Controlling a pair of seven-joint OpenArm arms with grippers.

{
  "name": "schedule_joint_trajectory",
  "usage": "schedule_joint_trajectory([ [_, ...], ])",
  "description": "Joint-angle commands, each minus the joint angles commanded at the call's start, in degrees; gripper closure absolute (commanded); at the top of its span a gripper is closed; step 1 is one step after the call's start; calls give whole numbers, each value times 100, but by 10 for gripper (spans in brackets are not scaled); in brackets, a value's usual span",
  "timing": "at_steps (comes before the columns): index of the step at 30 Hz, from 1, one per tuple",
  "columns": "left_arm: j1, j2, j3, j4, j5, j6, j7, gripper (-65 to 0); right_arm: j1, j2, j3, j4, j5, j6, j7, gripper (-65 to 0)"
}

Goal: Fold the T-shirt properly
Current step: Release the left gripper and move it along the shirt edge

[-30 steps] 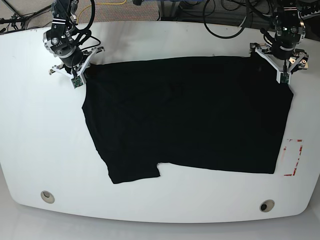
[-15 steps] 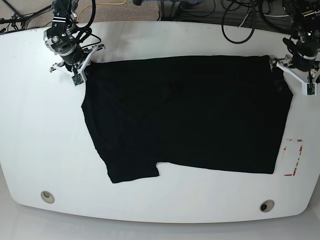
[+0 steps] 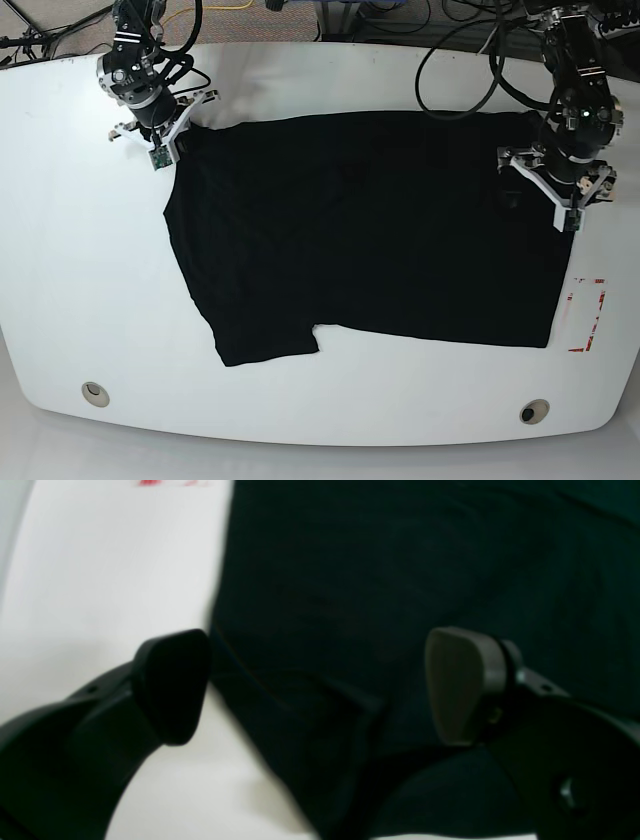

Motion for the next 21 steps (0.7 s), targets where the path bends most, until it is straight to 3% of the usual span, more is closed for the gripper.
schedule_joint_trajectory([
  [11, -97, -35, 167, -756, 308, -18, -9, -650, 9, -9, 0, 0, 9, 9, 0, 0],
  [17, 0, -79, 193, -791, 281, -545, -18, -650, 18, -9, 0, 0, 9, 9, 0, 0],
  [21, 0, -70, 176, -809, 316, -642, -18, -650, 18, -9, 0, 0, 18, 9, 0, 0],
])
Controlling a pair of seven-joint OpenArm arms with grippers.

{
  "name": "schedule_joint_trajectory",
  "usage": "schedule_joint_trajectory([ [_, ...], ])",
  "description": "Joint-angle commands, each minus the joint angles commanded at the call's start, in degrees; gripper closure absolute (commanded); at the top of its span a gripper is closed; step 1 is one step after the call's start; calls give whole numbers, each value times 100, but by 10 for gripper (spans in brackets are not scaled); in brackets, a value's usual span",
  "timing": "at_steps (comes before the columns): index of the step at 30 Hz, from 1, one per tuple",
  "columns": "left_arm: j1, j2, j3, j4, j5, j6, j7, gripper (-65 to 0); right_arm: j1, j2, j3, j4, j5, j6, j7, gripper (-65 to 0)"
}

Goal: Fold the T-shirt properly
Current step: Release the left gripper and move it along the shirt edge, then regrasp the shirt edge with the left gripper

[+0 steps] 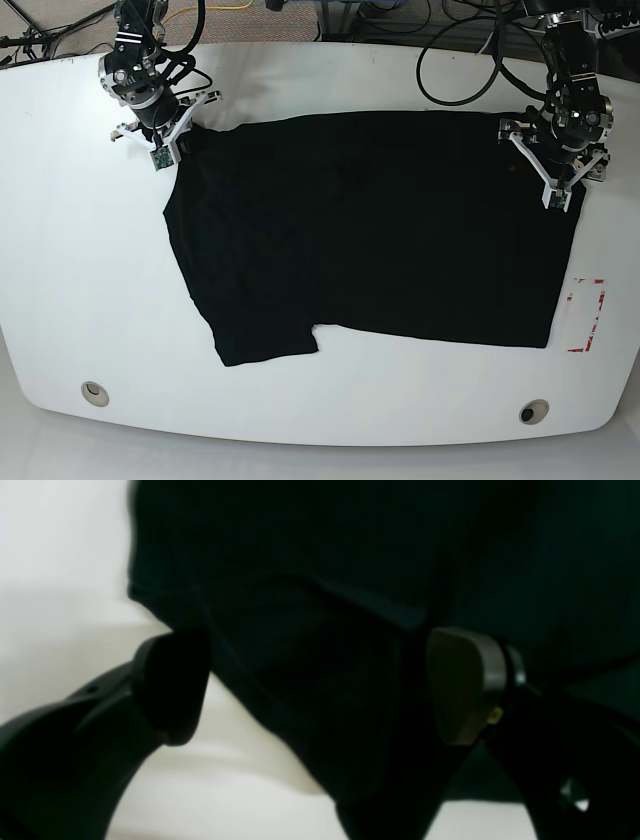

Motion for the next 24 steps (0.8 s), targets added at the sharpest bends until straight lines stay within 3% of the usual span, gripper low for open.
schedule_joint_trajectory([
  [5, 9, -18, 18, -9, 0, 18, 26, -650, 9, 9, 0, 0, 0, 0, 0, 0],
  [7, 9, -26, 18, -18, 0, 9, 26, -615, 9, 9, 0, 0, 9, 0, 0, 0],
  [12, 79, -35, 18, -18, 0, 0, 26, -425, 9, 9, 0, 0, 9, 0, 0, 0],
  [13, 97, -35, 0, -18, 0, 0, 26, -343, 9, 0, 0, 9, 9, 0, 0, 0],
  [14, 97, -35, 0, -18, 0, 0, 26, -311, 9, 0, 0, 9, 9, 0, 0, 0],
  [16, 97, -35, -9, -18, 0, 0, 26, -169, 9, 0, 0, 18, 9, 0, 0, 0],
  [18, 105, -35, -9, -18, 0, 9, 26, -72, 9, 0, 0, 18, 9, 0, 0, 0],
  [20, 105, -44, -9, -26, 9, 0, 26, -24, 9, 0, 0, 18, 9, 0, 0, 0],
  [24, 114, -44, -9, -26, 9, 0, 26, -35, 9, 0, 0, 26, 9, 0, 0, 0],
])
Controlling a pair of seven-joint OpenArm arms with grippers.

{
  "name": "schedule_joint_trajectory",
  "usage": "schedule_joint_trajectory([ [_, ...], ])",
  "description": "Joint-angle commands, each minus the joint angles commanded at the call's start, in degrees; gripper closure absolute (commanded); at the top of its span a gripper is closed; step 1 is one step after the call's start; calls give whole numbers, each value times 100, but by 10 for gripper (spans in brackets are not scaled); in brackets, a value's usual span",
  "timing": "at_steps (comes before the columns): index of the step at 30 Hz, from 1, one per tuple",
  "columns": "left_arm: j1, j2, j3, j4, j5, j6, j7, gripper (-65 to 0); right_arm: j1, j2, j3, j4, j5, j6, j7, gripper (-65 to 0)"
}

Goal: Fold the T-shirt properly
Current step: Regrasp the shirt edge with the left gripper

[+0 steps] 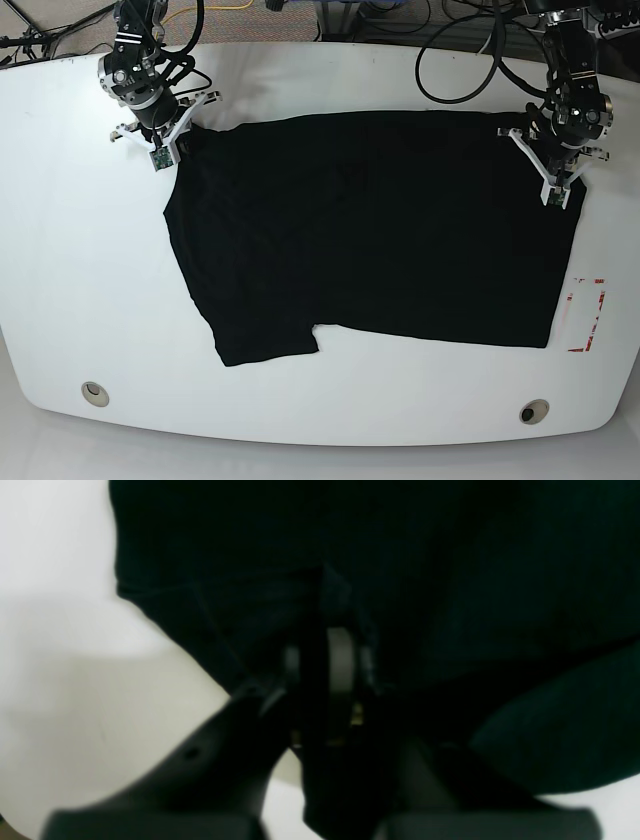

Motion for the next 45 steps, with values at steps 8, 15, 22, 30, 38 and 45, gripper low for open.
schedule_joint_trajectory([
  [8, 0, 18, -378, 193, -9, 18, 0, -36, 0, 0, 0, 9, 0, 0, 0, 0],
  [15, -18, 44, -1046, 475, -26, 0, 448, -36, 0, 9, 26, 0, -9, 0, 0, 0],
  [22, -18, 9, -1424, 571, -35, -9, 527, -38, 35, 0, 193, -18, 0, 0, 0, 0],
  [30, -132, 9, -1477, 571, -18, -9, 519, -38, 70, 0, 211, -26, -9, 0, 0, 0],
  [38, -457, 35, -1284, 580, -53, -18, 554, -44, 70, 0, 202, -26, -18, 0, 0, 0],
  [45, -598, 44, -527, 774, -62, -440, 1090, -233, 62, 0, 185, -26, -18, 0, 0, 0],
])
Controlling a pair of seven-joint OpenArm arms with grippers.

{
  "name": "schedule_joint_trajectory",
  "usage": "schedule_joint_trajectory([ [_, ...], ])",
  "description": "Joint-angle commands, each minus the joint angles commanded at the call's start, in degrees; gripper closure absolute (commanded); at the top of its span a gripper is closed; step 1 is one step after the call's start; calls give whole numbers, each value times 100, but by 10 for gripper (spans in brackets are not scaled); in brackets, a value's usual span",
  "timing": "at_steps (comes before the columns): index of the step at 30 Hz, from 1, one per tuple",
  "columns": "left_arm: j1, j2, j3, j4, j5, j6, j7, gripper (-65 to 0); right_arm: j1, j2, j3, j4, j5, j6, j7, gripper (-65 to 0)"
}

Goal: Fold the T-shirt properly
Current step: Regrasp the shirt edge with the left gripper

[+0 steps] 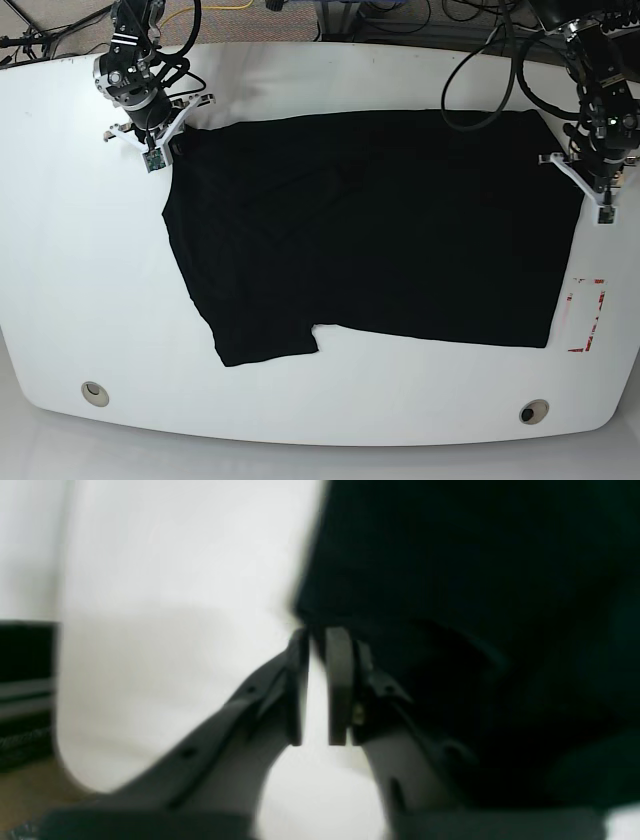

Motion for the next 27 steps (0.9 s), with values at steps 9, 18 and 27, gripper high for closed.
schedule_joint_trajectory([
  [9, 123, 237, 316, 26, 53, -158, 246, -433, 0, 0, 9, 0, 18, 0, 0, 0],
  [18, 229, 237, 404, -18, 62, -149, 237, -428, 9, 0, 26, 0, 26, 0, 9, 0],
  [27, 316, 176, 545, -185, 220, -149, -26, -428, 9, 0, 26, 0, 26, 0, 9, 0],
])
